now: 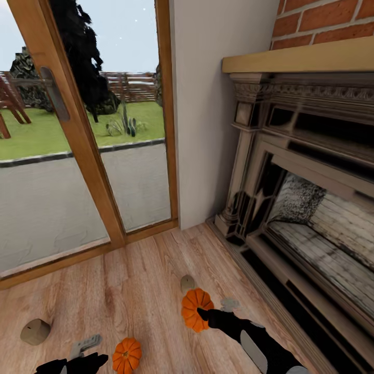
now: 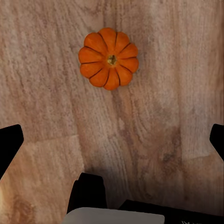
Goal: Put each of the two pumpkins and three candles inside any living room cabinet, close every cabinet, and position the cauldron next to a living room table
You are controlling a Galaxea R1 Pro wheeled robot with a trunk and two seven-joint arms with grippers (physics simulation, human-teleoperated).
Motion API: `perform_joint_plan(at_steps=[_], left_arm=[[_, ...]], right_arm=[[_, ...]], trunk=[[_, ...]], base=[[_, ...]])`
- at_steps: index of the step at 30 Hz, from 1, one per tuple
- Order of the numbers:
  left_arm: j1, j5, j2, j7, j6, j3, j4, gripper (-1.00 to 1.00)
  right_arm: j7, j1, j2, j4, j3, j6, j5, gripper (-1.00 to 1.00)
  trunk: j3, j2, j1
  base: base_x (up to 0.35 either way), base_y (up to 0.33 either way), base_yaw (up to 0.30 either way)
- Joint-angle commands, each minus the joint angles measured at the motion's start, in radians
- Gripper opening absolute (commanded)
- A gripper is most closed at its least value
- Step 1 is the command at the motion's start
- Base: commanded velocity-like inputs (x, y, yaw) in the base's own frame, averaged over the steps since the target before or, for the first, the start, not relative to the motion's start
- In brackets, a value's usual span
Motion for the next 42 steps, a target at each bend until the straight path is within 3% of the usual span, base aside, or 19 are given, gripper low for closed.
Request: perform_joint_plan(at_steps=[1,3,7,8,12,16,17,26,29,32,35,39,42], left_arm=[[0.000,0.000,0.002,-0.011,0.002,0.000,-0.006,1.00],[0.000,0.000,0.018,-0.026,0.005,0.003,-0.023,1.00],[-0.001,0.003,0.068,-0.033,0.002,0.011,-0.042,1.00],[-0.004,0.026,0.088,-0.034,-0.002,0.014,-0.054,1.00],[-0.009,0.081,0.097,-0.036,-0.003,0.014,-0.090,1.00],[-0.010,0.104,0.100,-0.050,-0.021,0.014,-0.101,1.00],[-0.011,0.108,0.101,-0.088,-0.025,0.014,-0.102,1.00],[-0.011,0.108,0.111,-0.169,-0.022,0.018,-0.104,1.00],[-0.011,0.108,0.112,-0.206,-0.021,0.039,-0.104,1.00],[-0.011,0.106,0.114,-0.254,-0.018,0.060,-0.104,1.00],[-0.011,0.106,0.127,-0.271,-0.015,0.067,-0.104,1.00],[-0.011,0.107,0.150,-0.276,-0.012,0.070,-0.101,1.00],[-0.011,0.107,0.155,-0.272,-0.009,0.071,-0.099,1.00]], right_arm=[[0.006,0.000,0.000,-0.044,-0.002,0.037,0.003,-1.00],[0.013,0.000,-0.001,-0.123,-0.011,0.112,0.002,-1.00],[0.017,0.000,-0.017,-0.200,-0.075,0.213,0.002,-1.00],[0.018,0.000,-0.027,-0.231,-0.136,0.250,0.001,-1.00],[0.019,0.000,-0.034,-0.250,-0.190,0.270,0.002,-1.00],[0.020,0.000,-0.038,-0.256,-0.204,0.273,0.002,-1.00],[0.017,0.000,-0.032,-0.260,-0.202,0.268,0.010,-1.00],[0.037,0.001,-0.043,-0.300,-0.200,0.274,0.012,-1.00],[0.040,0.061,-0.043,-0.418,-0.199,0.306,0.011,-1.00],[0.040,0.158,-0.043,-0.631,-0.207,0.419,0.004,-1.00],[0.039,0.209,-0.041,-0.798,-0.225,0.525,0.002,-1.00],[0.037,0.236,-0.031,-0.885,-0.271,0.622,-0.010,-1.00],[0.037,0.240,-0.029,-0.901,-0.283,0.643,-0.017,-1.00]], trunk=[[-0.003,-0.007,0.004],[-0.010,-0.021,0.012],[-0.022,-0.049,0.027],[-0.025,-0.056,0.031],[-0.038,-0.084,0.046],[-0.050,-0.112,0.061],[-0.053,-0.119,0.065],[-0.082,-0.182,0.100],[-0.091,-0.203,0.111],[-0.100,-0.224,0.123],[-0.110,-0.245,0.134],[-0.122,-0.273,0.150],[-0.132,-0.294,0.161]], base=[[0.000,0.000,0.000],[0.000,0.000,0.000],[0.000,0.000,0.000],[0.000,0.000,0.000],[0.000,0.000,0.000],[0.000,0.000,0.000],[0.000,0.000,0.000],[0.000,0.000,0.000],[0.000,0.000,0.000],[0.000,0.000,0.000],[0.000,0.000,0.000],[0.000,0.000,0.000],[0.000,0.000,0.000]])
